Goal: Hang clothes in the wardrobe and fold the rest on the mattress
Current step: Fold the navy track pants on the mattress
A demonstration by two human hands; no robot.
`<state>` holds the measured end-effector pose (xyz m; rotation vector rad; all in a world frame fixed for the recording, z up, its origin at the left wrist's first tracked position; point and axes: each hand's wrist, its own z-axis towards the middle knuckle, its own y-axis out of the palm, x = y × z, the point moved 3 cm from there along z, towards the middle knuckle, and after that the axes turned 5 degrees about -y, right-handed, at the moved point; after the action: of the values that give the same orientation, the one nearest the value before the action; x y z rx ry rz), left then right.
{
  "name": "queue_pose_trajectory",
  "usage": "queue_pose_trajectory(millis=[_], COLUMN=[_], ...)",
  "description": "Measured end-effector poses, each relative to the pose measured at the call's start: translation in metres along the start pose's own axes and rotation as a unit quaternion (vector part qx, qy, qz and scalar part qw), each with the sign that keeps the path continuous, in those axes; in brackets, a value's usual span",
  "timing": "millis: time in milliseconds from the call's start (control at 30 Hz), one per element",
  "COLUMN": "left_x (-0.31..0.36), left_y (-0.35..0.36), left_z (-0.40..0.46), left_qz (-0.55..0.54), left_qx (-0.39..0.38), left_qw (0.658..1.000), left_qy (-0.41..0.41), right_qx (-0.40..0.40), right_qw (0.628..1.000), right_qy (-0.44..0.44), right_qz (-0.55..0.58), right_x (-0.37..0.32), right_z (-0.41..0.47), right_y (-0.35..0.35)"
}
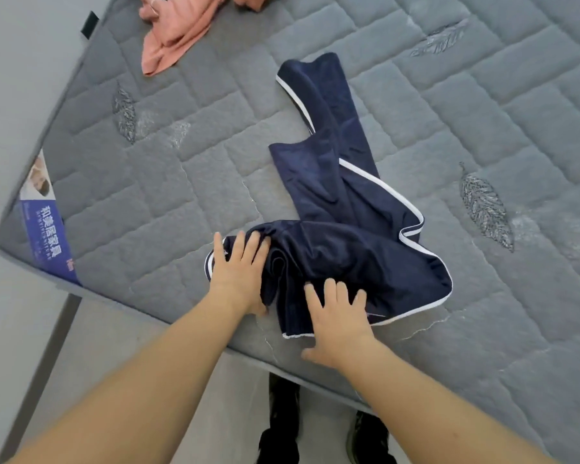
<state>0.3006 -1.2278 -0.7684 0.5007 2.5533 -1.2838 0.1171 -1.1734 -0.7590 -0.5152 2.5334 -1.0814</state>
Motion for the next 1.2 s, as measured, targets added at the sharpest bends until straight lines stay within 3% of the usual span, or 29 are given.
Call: queue_pose_trajectory(millis=[133,167,233,300,367,467,567,667,800,933,1033,1100,1200], left_x=[-0.002,-0.004,-0.014,-0.032,-0.051,-0.095,-0.157,-0.224,-0.300,-0.338,-0.352,-0.361,-0.377], left_y=[0.010,0.013,0.014,0.008,0.004,0.000,-0.005,-0.020,-0.061,-0.111,-0.144,-0.164,-0.204], left_z=[-0.005,-0.006,-0.008,-0.009,-0.007,-0.011,-0.046,-0.120,-0.268,-0.454,-0.587,-0.667,-0.772], left_qz=[0.002,-0.044,-0.245,-0.465,-0.646,-0.796,-0.828,-0.844,-0.863,-0.827,-0.790,-0.760,-0.707], left_qx=[0.129,0.152,0.167,0.141,0.106,0.076,0.104,0.172,0.253,0.356,0.423,0.457,0.501], left_qw=[0.990,0.984,0.950,0.873,0.754,0.564,0.478,0.388,0.270,0.206,0.184,0.188,0.239], left_qy=[0.059,0.080,0.095,0.038,-0.059,-0.204,-0.272,-0.328,-0.343,-0.383,-0.404,-0.423,-0.438], right_qx=[0.039,0.045,0.077,0.144,0.218,0.300,0.296,0.276,0.243,0.210,0.199,0.204,0.253], right_qw=[0.995,0.994,0.992,0.986,0.973,0.940,0.863,0.828,0.806,0.771,0.738,0.713,0.673], right_qy=[0.064,0.070,0.058,0.016,-0.030,-0.041,-0.044,-0.102,-0.231,-0.391,-0.478,-0.524,-0.566], right_qz=[-0.065,-0.072,-0.083,-0.078,-0.062,0.156,0.406,0.477,0.487,0.456,0.433,0.419,0.404], right_x=[-0.013,-0.013,-0.014,-0.016,-0.018,-0.027,-0.060,-0.114,-0.206,-0.313,-0.386,-0.424,-0.467], right_z=[0.008,0.009,0.010,0.009,0.011,0.021,0.027,0.016,-0.050,-0.173,-0.278,-0.347,-0.441], right_y=[0.022,0.025,0.026,0.016,-0.003,-0.046,-0.103,-0.183,-0.306,-0.399,-0.450,-0.481,-0.537])
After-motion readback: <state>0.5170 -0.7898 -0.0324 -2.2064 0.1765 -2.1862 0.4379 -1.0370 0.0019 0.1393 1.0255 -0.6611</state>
